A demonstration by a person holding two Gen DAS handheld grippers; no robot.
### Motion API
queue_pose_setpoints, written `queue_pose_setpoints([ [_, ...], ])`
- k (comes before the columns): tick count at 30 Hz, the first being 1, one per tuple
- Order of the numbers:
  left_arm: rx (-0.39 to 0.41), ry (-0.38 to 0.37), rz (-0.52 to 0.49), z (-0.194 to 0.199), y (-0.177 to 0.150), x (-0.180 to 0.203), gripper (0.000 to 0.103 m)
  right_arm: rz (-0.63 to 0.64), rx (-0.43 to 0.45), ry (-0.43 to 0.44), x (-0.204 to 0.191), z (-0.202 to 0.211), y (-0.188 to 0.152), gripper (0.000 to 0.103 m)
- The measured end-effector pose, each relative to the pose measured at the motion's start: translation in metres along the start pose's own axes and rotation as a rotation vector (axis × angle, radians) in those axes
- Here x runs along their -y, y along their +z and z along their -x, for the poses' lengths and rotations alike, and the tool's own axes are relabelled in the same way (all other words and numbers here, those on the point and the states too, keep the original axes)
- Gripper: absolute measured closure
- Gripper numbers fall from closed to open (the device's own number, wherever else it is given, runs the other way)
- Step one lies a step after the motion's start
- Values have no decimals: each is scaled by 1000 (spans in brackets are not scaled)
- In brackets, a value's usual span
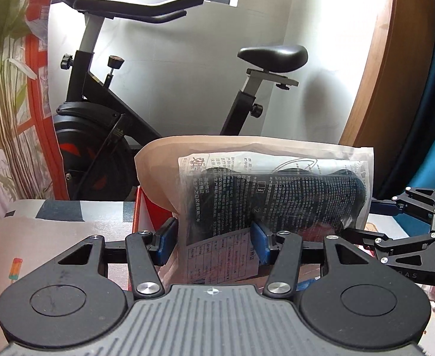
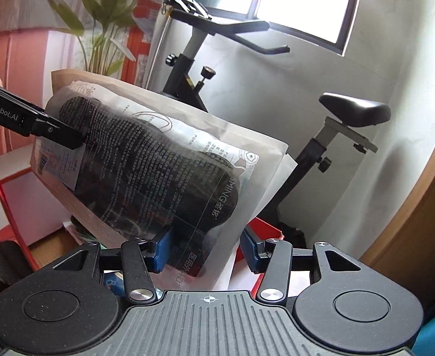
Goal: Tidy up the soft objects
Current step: 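Lift the clear bag with both grippers into the red box and open them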
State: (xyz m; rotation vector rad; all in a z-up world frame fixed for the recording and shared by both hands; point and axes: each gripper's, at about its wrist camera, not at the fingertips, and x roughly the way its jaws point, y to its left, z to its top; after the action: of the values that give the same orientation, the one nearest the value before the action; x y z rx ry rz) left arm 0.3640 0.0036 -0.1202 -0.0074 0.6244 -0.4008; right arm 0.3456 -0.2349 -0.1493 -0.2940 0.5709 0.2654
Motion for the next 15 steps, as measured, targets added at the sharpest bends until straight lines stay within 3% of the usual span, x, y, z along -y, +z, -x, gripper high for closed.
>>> queue_pose_setpoints([
  [7, -61, 32, -38, -38, 1, 3, 50, -35, -65, -9, 13, -36, -8, 59],
  [10, -80, 48, -43, -48, 4, -1, 56, -27, -81, -23, 14, -47, -6, 64],
  [15, -72, 88, -81, -54, 11, 1, 57, -12, -95, -51, 9, -56, 0, 67],
])
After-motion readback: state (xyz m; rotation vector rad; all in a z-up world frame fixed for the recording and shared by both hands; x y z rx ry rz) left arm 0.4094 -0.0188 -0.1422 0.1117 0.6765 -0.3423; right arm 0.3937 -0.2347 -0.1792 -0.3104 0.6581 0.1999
